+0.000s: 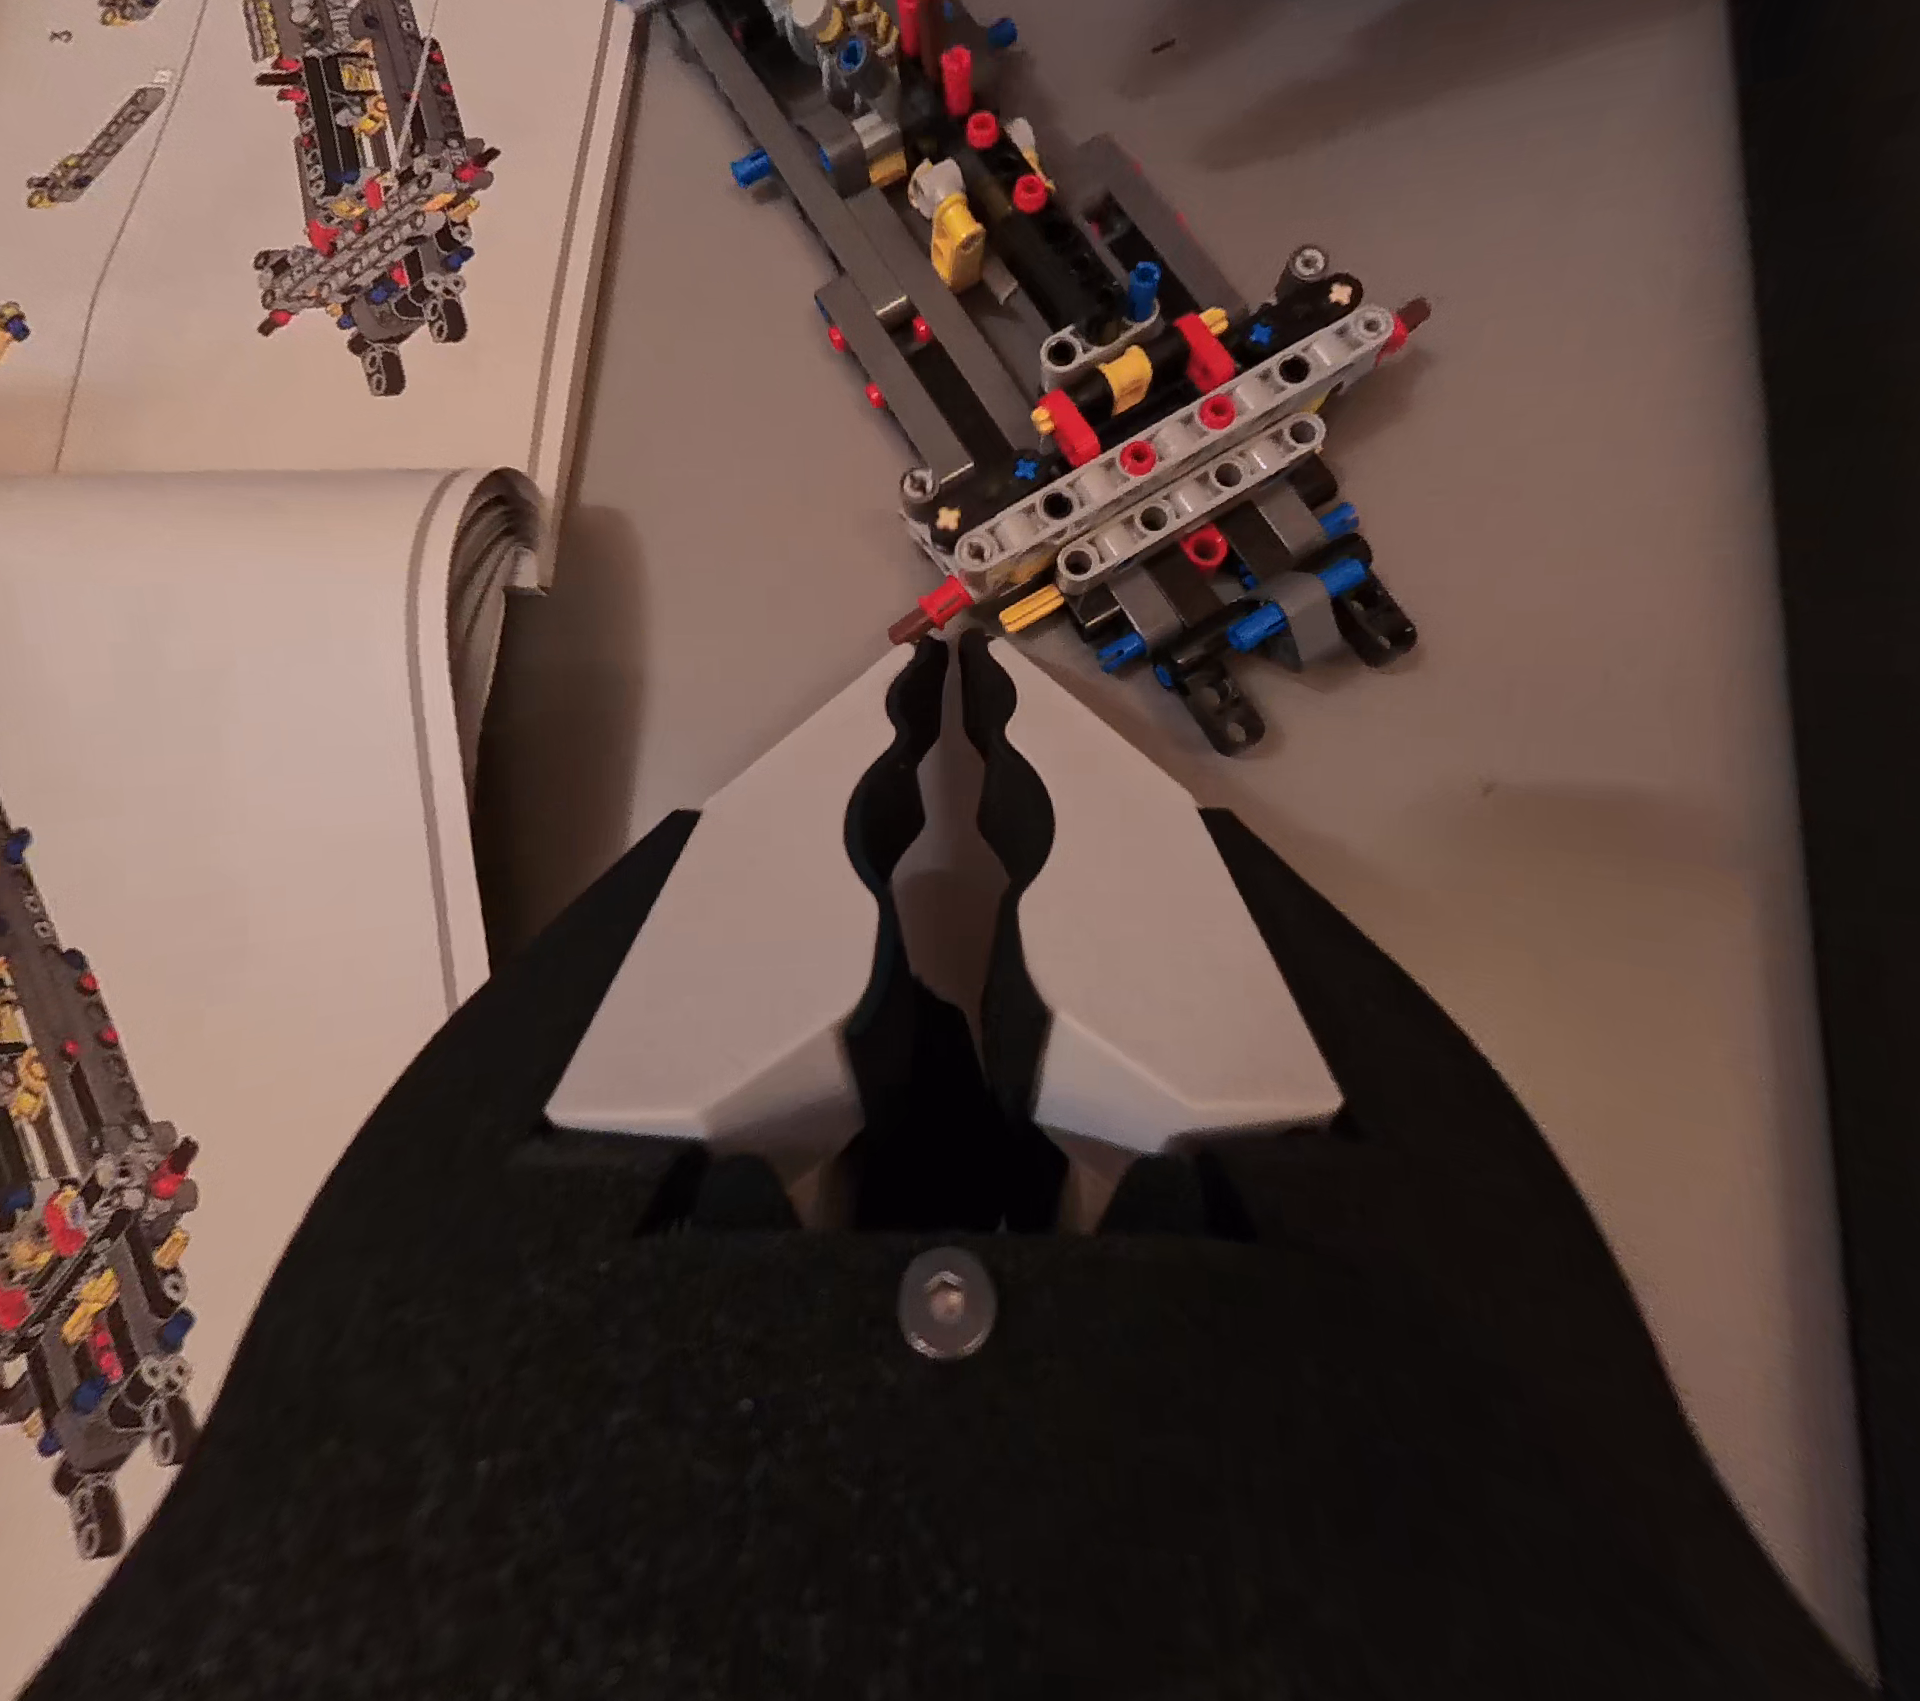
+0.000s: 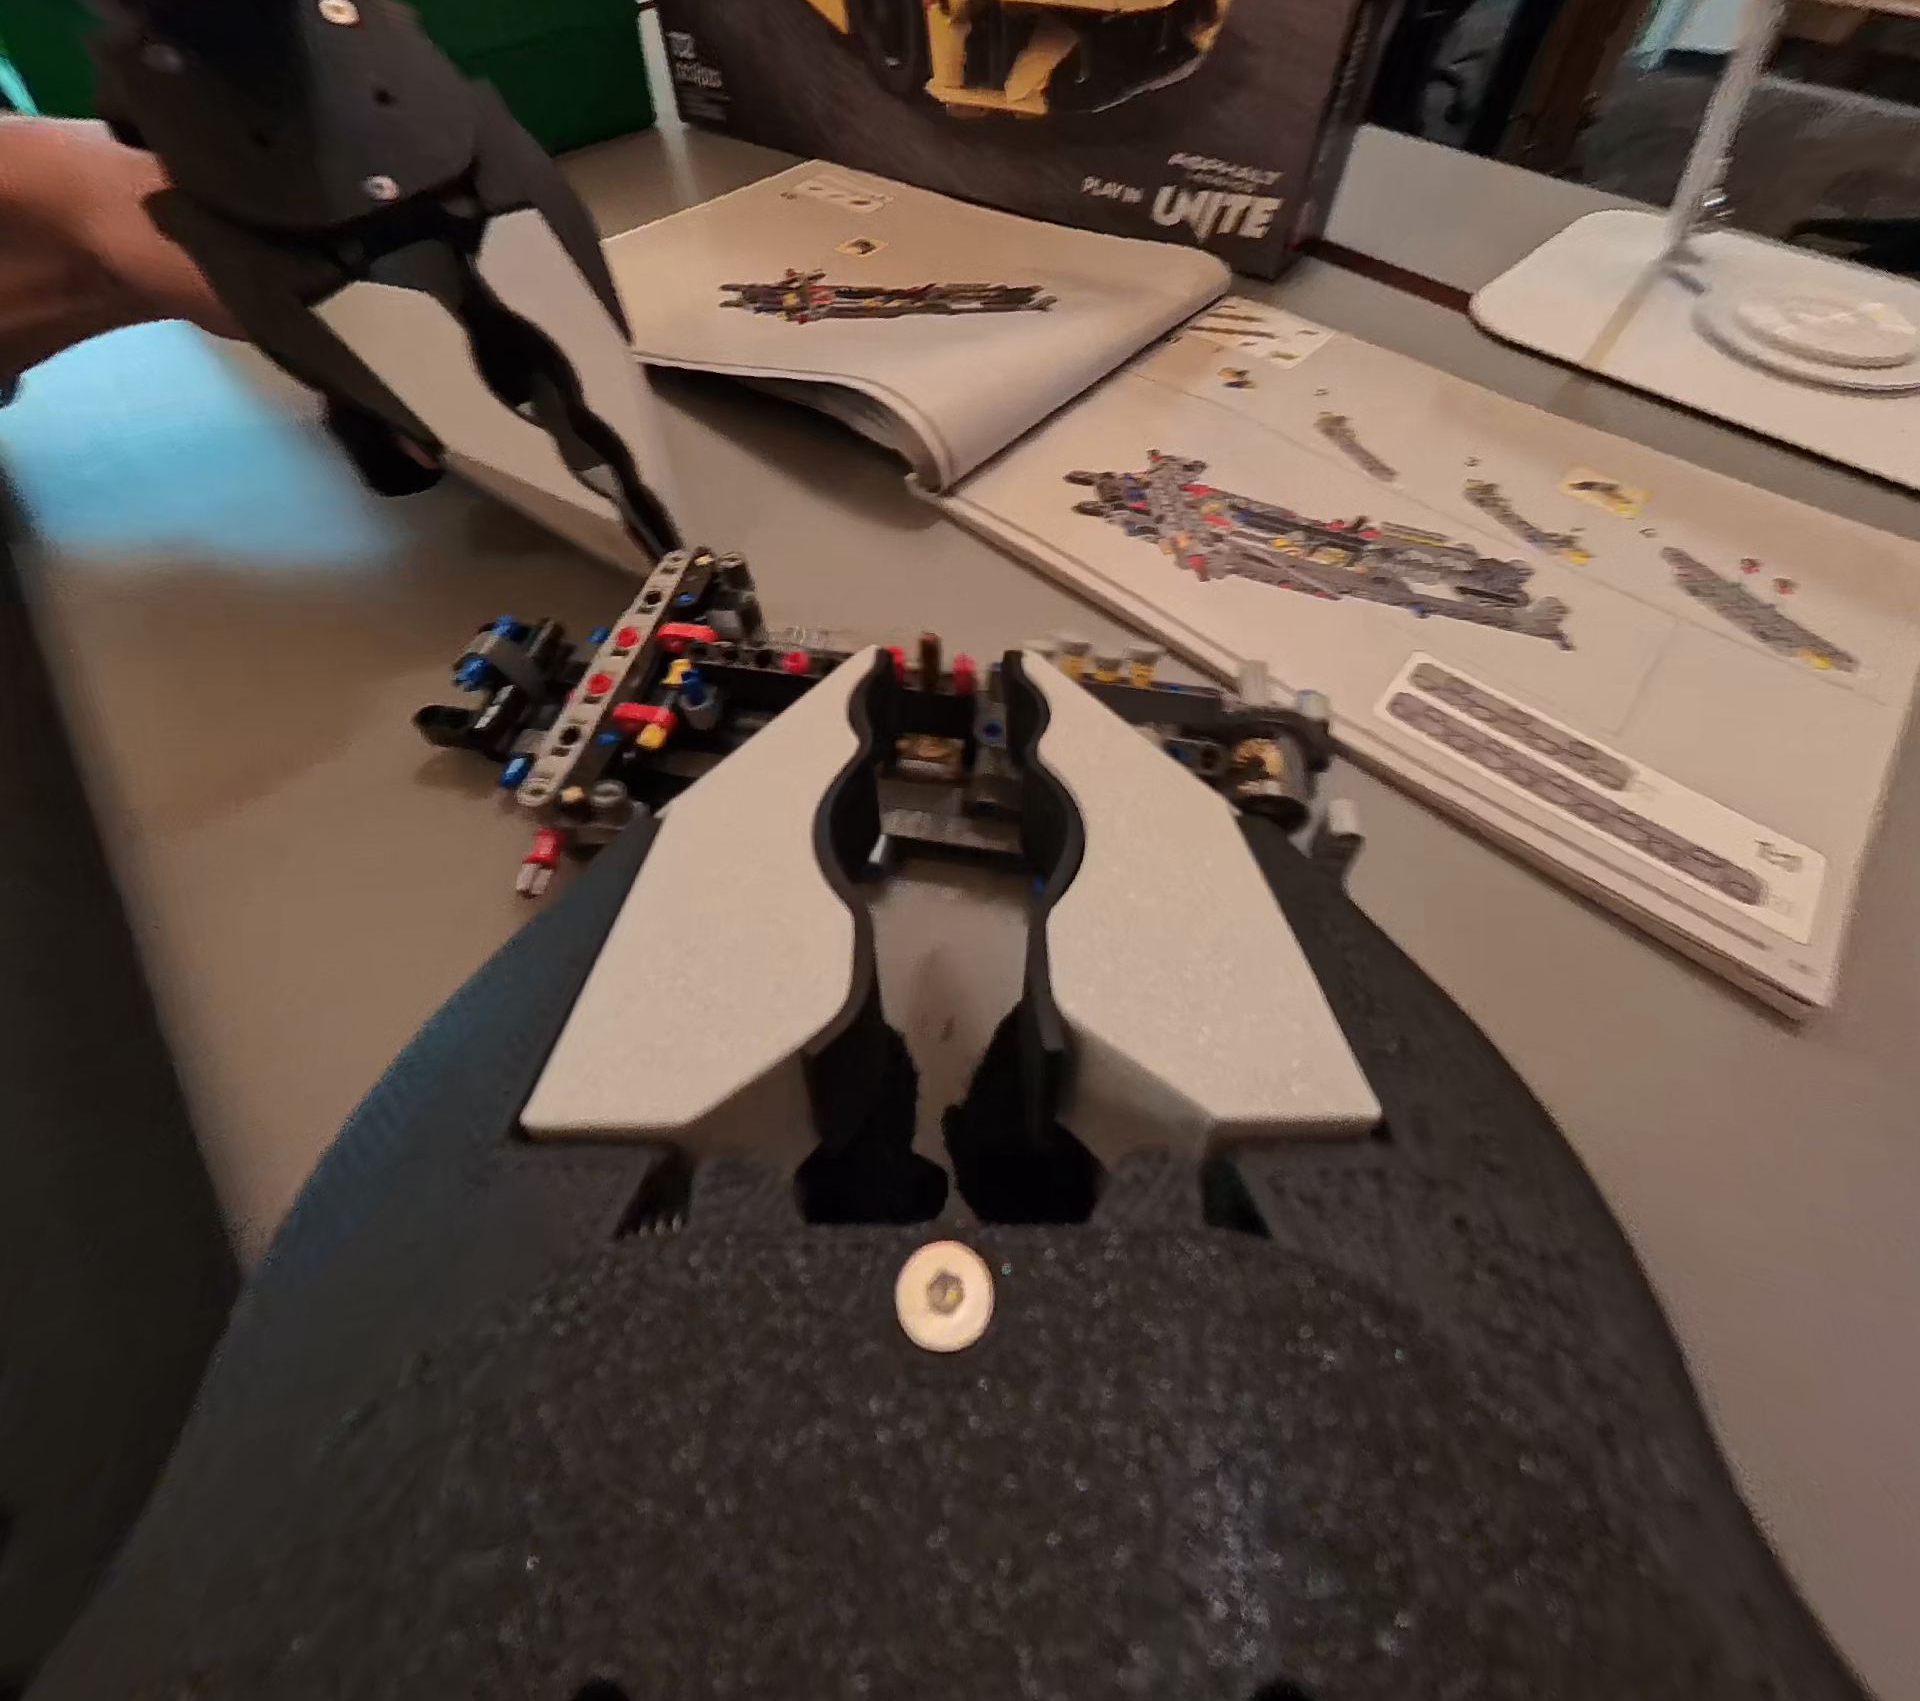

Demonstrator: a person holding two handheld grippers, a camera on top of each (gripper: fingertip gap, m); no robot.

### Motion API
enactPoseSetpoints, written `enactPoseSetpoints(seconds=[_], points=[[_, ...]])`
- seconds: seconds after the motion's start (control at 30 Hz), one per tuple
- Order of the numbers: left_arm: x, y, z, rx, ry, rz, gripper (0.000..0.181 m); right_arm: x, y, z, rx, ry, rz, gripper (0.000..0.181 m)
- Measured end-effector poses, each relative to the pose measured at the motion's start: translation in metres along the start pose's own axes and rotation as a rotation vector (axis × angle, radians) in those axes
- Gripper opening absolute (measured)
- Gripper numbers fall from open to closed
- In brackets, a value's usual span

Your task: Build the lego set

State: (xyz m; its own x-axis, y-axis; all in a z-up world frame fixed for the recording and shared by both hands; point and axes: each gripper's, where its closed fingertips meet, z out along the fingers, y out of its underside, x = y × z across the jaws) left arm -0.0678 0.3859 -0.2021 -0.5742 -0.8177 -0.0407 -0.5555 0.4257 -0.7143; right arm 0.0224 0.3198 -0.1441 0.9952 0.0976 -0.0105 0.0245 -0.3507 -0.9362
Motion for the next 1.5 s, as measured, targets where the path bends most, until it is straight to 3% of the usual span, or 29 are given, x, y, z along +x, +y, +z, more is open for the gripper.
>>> enactPoseSetpoints(seconds=[0.1,0.2,0.43,0.63,0.77,0.83,0.9,1.07,1.23,1.5], points=[[-0.003,-0.002,0.001,0.008,-0.01,-0.005,0.002,-0.023,0.007,0.004,-0.091,-0.109,0.001,0.021],[-0.003,-0.001,0.002,-0.001,-0.018,0.005,0.003,-0.045,0.002,0.01,-0.083,-0.187,-0.029,0.034],[-0.008,-0.005,0.003,0.009,-0.06,0.015,0.003,-0.068,0.021,0.034,-0.215,-0.188,-0.18,0.048],[-0.005,-0.007,0.007,-0.004,-0.066,0.041,0.005,-0.065,0.021,0.03,-0.205,-0.148,-0.223,0.041],[-0.011,-0.006,-0.002,0.013,-0.085,0.018,0.01,-0.066,0.004,0.005,-0.115,-0.147,-0.167,0.031],[-0.013,-0.011,-0.006,0.053,-0.078,-0.003,0.015,-0.074,0.022,-0.004,-0.207,-0.185,-0.19,0.032],[-0.009,-0.018,-0.008,0.097,-0.036,-0.028,0.019,-0.077,0.041,-0.007,-0.3,-0.185,-0.235,0.045],[-0.006,-0.024,-0.007,0.133,0.015,-0.061,0.019,-0.087,0.061,0.005,-0.395,-0.204,-0.238,0.058],[-0.006,-0.019,-0.007,0.11,0.004,-0.039,0.017,-0.086,0.06,0.004,-0.386,-0.2,-0.256,0.031],[-0.007,-0.016,-0.006,0.096,0.007,-0.043,0.016,-0.085,0.06,0.003,-0.372,-0.204,-0.263,0.026]])
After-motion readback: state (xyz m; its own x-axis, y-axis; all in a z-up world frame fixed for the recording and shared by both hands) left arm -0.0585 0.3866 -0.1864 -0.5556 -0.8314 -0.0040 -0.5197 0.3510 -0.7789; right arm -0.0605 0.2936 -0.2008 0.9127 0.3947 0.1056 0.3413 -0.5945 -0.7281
